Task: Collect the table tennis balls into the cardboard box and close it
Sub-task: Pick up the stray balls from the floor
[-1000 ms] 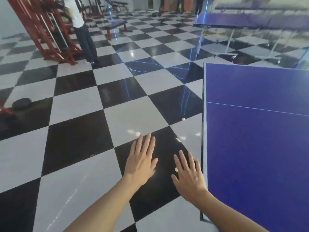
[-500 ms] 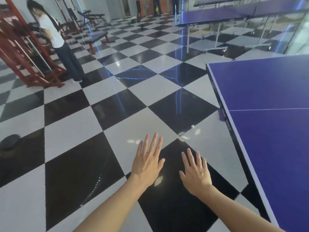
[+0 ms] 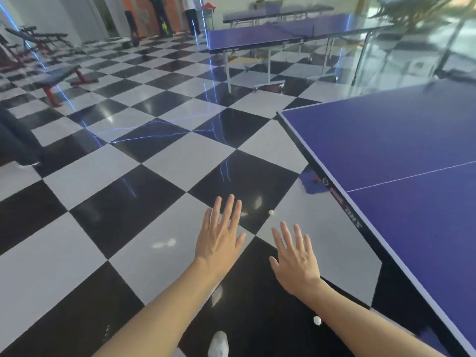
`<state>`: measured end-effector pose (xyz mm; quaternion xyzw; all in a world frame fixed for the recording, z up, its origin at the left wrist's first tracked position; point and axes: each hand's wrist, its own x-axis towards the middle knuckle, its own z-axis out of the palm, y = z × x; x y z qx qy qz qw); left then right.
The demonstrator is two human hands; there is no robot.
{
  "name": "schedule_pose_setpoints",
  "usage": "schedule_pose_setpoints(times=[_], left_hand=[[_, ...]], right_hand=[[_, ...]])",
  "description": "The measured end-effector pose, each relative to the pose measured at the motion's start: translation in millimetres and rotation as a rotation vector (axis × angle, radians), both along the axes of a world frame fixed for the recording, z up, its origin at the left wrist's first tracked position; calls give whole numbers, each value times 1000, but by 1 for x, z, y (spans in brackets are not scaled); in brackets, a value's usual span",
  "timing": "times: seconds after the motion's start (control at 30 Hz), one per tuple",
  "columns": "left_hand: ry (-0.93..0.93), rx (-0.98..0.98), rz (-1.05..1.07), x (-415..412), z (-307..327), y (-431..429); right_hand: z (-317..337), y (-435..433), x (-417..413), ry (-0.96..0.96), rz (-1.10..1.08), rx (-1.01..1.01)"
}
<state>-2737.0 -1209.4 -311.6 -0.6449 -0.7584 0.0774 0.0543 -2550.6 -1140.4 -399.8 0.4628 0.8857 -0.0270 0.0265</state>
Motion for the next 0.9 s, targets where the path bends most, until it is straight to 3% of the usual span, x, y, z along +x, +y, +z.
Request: schedule_pose_setpoints(times=[0.23,0.4,0.9], left_hand=[[17,-4,-255,-106,-9,110],[10,-28,-324,-153,-20,184],[2,-106,-399,-213,-107,431]], right_hand=[[15,65,-91,49,-164,28],[25,119,-140,47,-221,36],[-51,364,-214,-1,-313,-30]])
